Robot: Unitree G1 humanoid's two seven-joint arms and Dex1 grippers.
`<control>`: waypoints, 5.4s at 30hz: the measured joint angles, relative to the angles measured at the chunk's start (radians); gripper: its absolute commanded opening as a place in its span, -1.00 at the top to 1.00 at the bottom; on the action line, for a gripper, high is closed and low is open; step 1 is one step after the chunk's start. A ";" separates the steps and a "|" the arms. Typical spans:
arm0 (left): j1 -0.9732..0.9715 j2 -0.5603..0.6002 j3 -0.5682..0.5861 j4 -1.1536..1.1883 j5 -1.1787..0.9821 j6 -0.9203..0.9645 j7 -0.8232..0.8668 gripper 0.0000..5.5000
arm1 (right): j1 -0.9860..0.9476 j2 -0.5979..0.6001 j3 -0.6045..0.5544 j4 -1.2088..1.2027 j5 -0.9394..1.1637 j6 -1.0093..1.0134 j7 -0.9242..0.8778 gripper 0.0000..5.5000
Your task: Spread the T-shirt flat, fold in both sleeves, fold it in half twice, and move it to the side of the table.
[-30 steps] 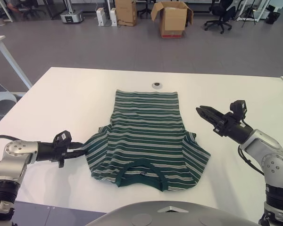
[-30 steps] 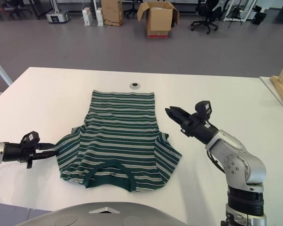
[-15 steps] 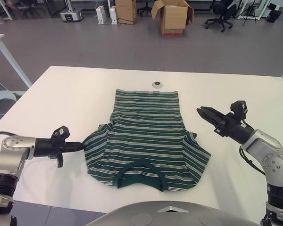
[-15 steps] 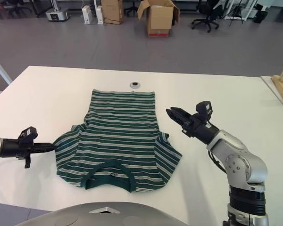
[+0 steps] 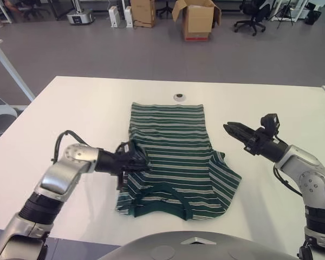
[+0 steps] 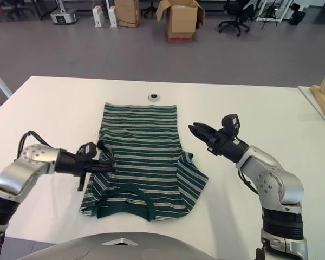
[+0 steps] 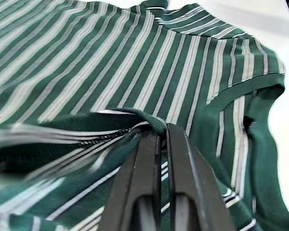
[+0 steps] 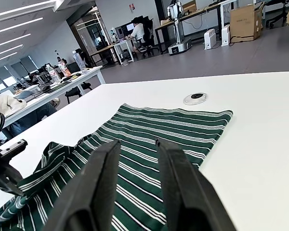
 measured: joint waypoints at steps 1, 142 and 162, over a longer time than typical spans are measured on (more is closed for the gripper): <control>0.028 0.000 -0.014 -0.029 -0.009 0.022 0.004 0.73 | 0.000 0.000 0.002 0.002 -0.002 0.000 0.000 0.49; -0.634 -0.310 0.289 1.390 -0.111 -0.243 0.229 0.50 | -0.947 0.225 0.273 1.472 -0.294 -0.218 0.021 0.50; -0.406 -0.141 -0.118 0.927 0.446 -0.941 0.139 0.50 | -0.490 0.057 0.593 0.673 -0.633 -0.203 0.218 0.50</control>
